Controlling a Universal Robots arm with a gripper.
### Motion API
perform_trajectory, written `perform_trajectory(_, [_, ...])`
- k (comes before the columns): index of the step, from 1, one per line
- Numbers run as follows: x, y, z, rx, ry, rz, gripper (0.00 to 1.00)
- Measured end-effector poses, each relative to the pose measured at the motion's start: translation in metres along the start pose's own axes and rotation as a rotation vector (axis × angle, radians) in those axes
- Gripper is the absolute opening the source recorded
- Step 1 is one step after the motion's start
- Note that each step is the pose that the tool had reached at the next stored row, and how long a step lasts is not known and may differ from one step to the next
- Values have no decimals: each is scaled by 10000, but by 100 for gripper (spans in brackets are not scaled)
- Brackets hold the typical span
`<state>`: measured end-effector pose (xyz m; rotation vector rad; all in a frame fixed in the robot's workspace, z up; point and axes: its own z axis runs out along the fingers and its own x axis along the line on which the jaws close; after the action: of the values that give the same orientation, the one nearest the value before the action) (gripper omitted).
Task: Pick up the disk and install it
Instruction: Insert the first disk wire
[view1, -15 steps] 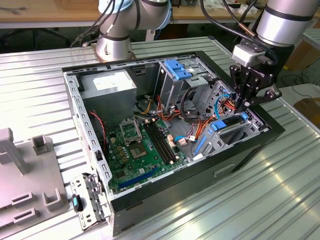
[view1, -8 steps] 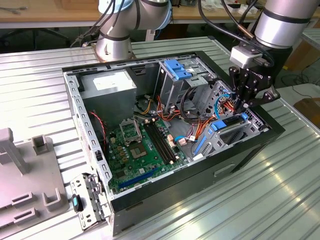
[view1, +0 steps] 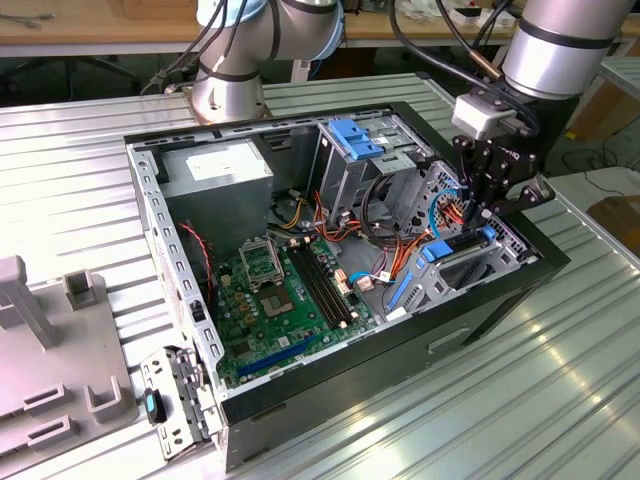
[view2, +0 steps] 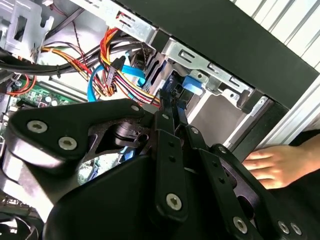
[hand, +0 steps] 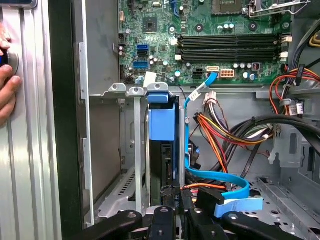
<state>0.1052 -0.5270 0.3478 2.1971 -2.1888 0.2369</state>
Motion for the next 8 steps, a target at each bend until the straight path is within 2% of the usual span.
perform_trajectory(4, [1, 0, 0, -46, 53, 345, 16])
perform_trajectory(5, [9, -22, 4, -51, 55, 384, 16])
perform_trajectory(6, [68, -30, 13, -48, 46, 361, 16])
perform_trajectory(8, [84, -11, 13, -44, 44, 336, 16])
